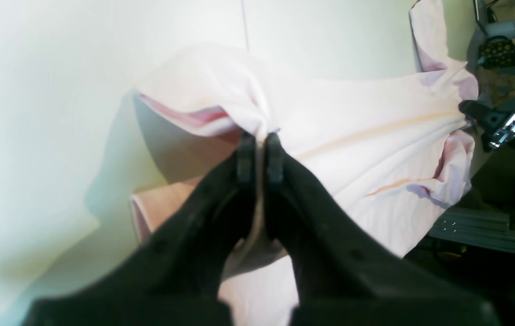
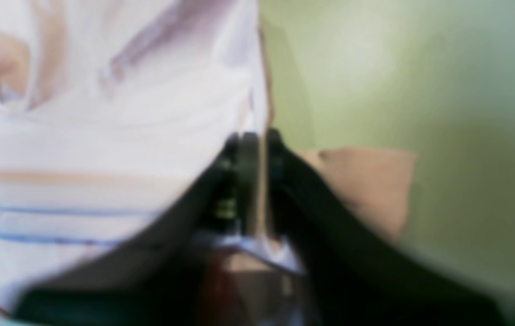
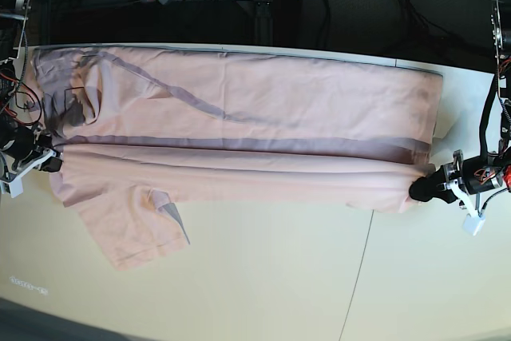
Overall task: Fold the T-shirt properly
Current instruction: 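Fold the hem over toward the collar with both grippers, lengthwise, then release the right gripper and regrasp the folded edge near the sleeve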
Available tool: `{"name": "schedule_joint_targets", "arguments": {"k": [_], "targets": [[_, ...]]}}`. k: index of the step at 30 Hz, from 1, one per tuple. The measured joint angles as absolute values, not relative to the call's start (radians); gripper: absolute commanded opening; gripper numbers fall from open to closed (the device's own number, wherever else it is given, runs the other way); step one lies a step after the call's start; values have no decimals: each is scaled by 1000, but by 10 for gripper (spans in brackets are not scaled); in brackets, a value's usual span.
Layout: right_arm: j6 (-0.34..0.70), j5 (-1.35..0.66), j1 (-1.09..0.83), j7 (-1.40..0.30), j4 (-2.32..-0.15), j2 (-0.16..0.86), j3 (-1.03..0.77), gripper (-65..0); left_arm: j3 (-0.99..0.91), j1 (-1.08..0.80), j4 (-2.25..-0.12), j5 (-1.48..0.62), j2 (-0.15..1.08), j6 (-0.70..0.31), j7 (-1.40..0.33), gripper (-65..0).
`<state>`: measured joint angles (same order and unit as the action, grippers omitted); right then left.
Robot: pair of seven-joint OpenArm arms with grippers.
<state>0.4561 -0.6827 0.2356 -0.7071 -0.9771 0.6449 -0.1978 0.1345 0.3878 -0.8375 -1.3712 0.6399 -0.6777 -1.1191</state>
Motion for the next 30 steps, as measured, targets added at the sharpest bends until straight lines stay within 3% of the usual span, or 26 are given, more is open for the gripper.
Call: {"name": "schedule_joint_targets", "arguments": {"k": [2, 4, 12, 20, 24, 30], "targets": [[456, -668, 236, -704, -977, 646, -199, -294, 134, 388, -838, -1372, 641, -678, -1119, -650], [456, -669, 236, -696, -977, 642, -199, -219, 134, 388, -838, -1373, 641, -678, -1119, -650], [456, -667, 242, -632, -977, 630, -203, -213, 134, 388, -838, -1373, 641, -678, -1119, -650], [456, -678, 309, -656, -977, 638, -353, -216, 134, 388, -838, -1373, 643, -678, -1119, -650], [456, -669, 361, -711, -977, 651, -340, -216, 134, 388, -838, -1373, 643, -678, -1119, -650], [451, -452, 488, -620, -882, 603, -230, -217, 134, 388, -838, -1378, 643, -678, -1119, -650]]}}
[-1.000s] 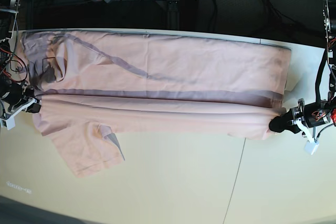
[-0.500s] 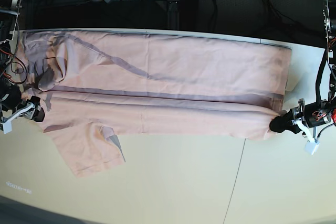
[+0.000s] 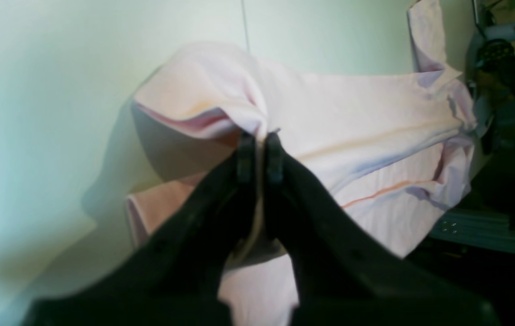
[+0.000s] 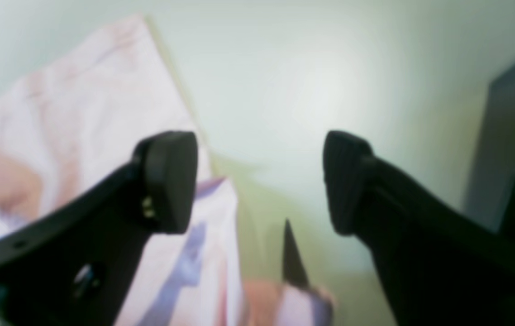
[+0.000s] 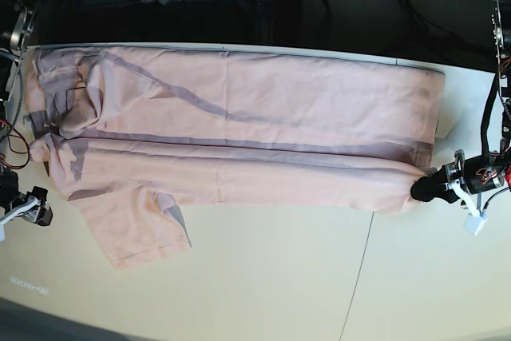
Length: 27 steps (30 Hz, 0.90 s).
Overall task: Fold the T-shirt properly
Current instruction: 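Release the right gripper and regrasp the folded edge near the sleeve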
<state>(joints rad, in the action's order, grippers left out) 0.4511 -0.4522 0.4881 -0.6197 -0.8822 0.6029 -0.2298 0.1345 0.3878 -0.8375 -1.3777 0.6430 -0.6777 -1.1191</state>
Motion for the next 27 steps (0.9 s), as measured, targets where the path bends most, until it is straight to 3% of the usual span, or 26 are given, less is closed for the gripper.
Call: {"name": "schedule_joint_targets", "arguments": {"k": [11, 27], "targets": [[439, -286, 756, -537, -415, 472, -187, -218, 134, 388, -838, -1397, 643, -678, -1137, -650], [441, -295, 697, -399, -369, 415, -191, -218, 134, 387, -838, -1433, 643, -678, -1160, -650]]}}
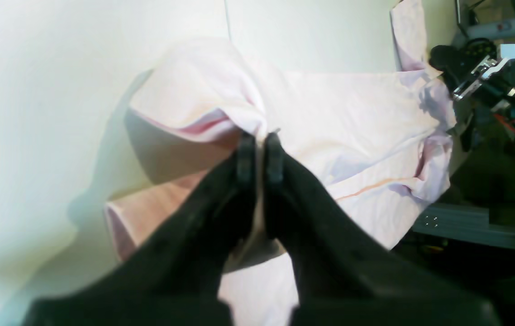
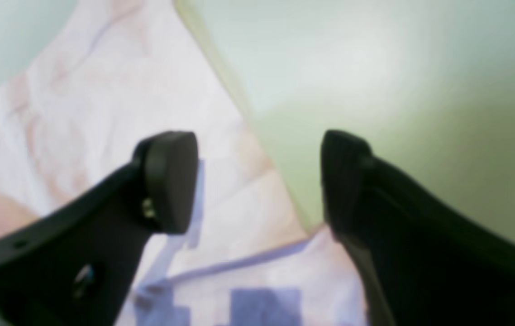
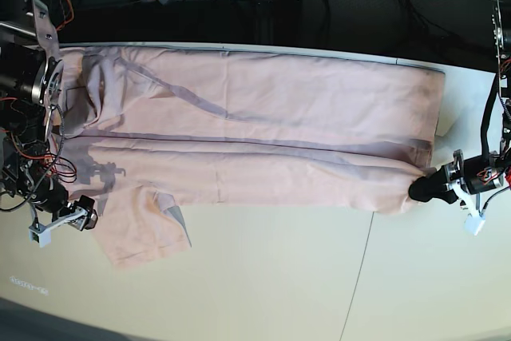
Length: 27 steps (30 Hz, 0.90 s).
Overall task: Fold the T-shirt properly
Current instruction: 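Release the right gripper and regrasp the folded edge near the sleeve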
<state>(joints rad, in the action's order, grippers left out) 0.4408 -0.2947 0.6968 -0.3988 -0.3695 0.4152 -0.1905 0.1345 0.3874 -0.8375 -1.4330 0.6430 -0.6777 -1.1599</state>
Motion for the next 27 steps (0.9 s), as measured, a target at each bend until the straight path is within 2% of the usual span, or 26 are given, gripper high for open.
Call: {"name": "schedule_joint_targets", "arguments": {"k": [9, 27], "targets": [[443, -260, 690, -352, -369, 379, -192, -218, 134, 387, -838, -1435, 627, -678, -1159, -650], [466, -216, 691, -372, -373, 298, -192, -218, 134, 388, -838, -1441, 629, -678, -1159, -650]]}}
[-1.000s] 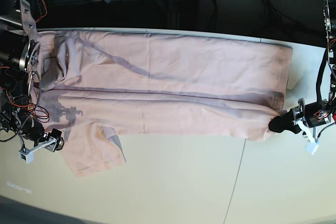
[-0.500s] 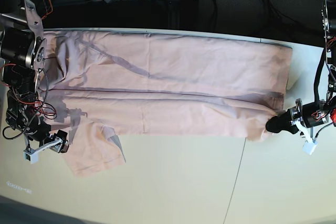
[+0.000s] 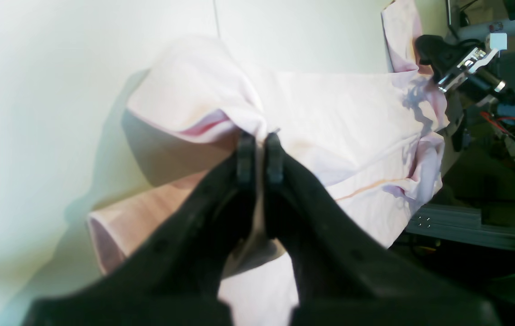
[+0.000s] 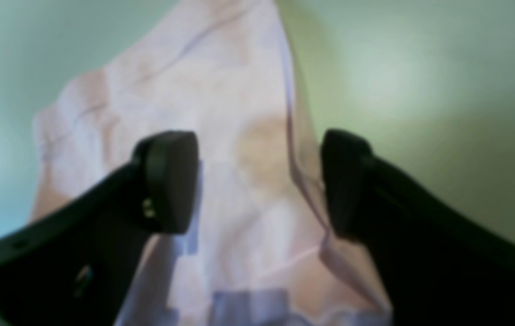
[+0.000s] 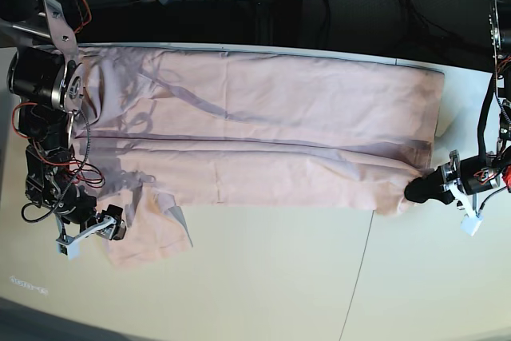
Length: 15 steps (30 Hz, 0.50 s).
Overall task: Fold the T-shirt properly
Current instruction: 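Release the right gripper and regrasp the folded edge near the sleeve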
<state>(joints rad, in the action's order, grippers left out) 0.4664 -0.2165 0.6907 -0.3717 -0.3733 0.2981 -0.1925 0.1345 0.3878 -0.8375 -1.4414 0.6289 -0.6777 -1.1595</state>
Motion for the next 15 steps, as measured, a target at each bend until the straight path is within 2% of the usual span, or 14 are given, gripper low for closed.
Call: {"name": "schedule_joint_targets", "arguments": {"k": [6, 8, 13, 14, 15], "targets": [[472, -217, 690, -385, -373, 293, -192, -223, 134, 387, -838, -1441, 629, -678, -1159, -650], [474, -219, 691, -398, -373, 293, -192, -304, 134, 388, -838, -1441, 629, -678, -1159, -650], [477, -217, 690, -430, -373, 293, -192, -604, 134, 388, -838, -1441, 629, -678, -1159, -650], [478, -210, 690, -422, -373, 293, -192, -650, 134, 388, -838, -1441, 629, -678, -1159, -650], [483, -200, 690, -405, -373, 293, -193, -650, 134, 387, -838, -1441, 629, -678, -1159, -650]]}}
